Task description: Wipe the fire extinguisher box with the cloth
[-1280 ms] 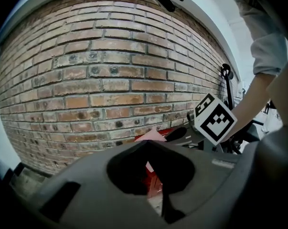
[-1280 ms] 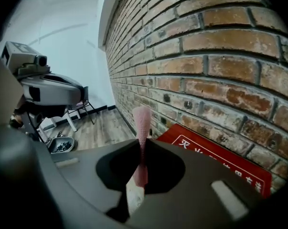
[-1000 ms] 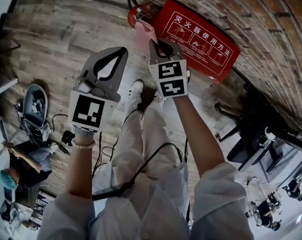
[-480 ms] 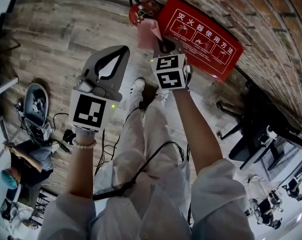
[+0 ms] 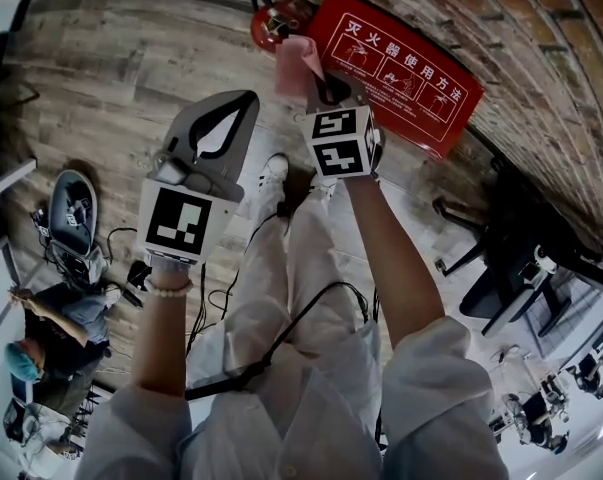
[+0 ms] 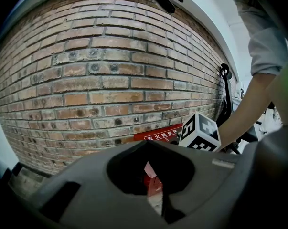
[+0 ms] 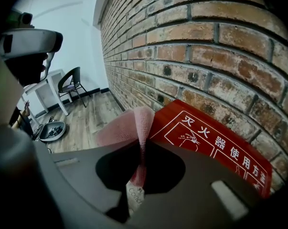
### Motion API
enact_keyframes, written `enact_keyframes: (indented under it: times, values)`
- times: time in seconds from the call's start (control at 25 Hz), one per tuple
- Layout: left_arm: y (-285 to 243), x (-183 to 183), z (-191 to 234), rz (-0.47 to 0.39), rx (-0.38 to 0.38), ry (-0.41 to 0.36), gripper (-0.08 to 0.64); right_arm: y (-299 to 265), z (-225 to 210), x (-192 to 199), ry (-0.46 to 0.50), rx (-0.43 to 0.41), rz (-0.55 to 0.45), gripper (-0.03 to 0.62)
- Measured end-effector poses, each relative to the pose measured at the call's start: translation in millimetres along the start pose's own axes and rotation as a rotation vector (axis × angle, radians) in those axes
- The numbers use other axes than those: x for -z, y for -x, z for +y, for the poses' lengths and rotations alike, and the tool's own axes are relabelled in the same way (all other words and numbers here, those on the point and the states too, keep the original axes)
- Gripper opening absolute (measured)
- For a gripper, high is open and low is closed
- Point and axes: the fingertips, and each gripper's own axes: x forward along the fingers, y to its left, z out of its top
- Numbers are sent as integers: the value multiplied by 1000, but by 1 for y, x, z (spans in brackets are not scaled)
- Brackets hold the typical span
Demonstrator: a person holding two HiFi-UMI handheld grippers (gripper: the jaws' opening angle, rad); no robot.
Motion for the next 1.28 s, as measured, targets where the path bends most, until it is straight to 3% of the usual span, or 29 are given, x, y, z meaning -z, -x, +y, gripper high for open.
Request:
enact_keyframes:
  times: [1.28]
  values:
    - [-45,-27,-92,0,142,-99,-3,71,-94,86,-87,163,31,21]
